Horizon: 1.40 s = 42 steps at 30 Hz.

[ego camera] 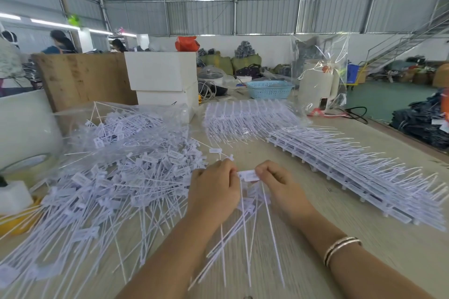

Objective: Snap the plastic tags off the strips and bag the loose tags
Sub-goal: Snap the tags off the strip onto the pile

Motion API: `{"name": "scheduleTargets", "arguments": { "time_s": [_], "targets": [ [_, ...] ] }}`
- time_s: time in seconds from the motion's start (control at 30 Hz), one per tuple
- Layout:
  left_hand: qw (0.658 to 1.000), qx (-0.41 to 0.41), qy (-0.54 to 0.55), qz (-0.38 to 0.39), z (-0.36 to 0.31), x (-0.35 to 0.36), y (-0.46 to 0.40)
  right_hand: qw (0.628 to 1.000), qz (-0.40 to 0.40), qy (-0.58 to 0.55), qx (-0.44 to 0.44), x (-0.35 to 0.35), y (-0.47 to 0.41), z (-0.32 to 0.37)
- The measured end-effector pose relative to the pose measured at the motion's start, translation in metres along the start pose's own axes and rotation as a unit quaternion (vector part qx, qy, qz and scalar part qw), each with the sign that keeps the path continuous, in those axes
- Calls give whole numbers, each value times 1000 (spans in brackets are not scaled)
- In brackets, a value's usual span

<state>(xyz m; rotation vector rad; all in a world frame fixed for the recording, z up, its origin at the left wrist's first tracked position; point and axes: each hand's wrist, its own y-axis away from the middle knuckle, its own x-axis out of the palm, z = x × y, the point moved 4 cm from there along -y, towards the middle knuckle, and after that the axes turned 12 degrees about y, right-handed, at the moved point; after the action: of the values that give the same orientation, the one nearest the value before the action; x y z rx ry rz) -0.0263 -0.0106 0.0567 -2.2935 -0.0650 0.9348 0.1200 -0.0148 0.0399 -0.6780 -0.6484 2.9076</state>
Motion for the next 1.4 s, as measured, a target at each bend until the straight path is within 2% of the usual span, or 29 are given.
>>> {"name": "scheduleTargets", "arguments": {
  "time_s": [0.1,0.2,0.27,0.37,0.5,0.67,0.73,1.0,1.13,1.27,1.33,1.4],
  "targets": [
    [998,-1,-64,27,2,1,0,1000,28,-12,2,1,1,-2],
    [998,2,-52,34,1,3,1,994,94,-43,27,10,3,-3],
    [999,2,-40,32,0,3,1,994,100,-35,27,11,4,-3],
    [998,-30,40,39,3,6,1,997,71,-30,-13,8,3,0],
    [979,-98,176,26,7,8,-2,998,10,0,-67,7,3,5],
    [948,-158,277,-1,7,11,-2,994,-41,1,-105,8,3,10],
    [947,-152,284,-17,5,10,-2,993,-48,-22,-103,8,3,11],
    [938,-134,321,-3,0,14,0,983,-13,-180,-37,12,4,8],
    [915,-167,366,-29,6,8,1,949,-84,-296,70,-10,-5,-12],
    [933,-151,326,-32,10,3,0,986,-45,-111,116,-11,-5,-25],
    [938,-147,313,-19,10,4,0,992,-24,-15,125,0,-3,-25],
    [954,-127,272,7,11,4,-1,983,14,155,95,9,-5,-23]
  ]
}}
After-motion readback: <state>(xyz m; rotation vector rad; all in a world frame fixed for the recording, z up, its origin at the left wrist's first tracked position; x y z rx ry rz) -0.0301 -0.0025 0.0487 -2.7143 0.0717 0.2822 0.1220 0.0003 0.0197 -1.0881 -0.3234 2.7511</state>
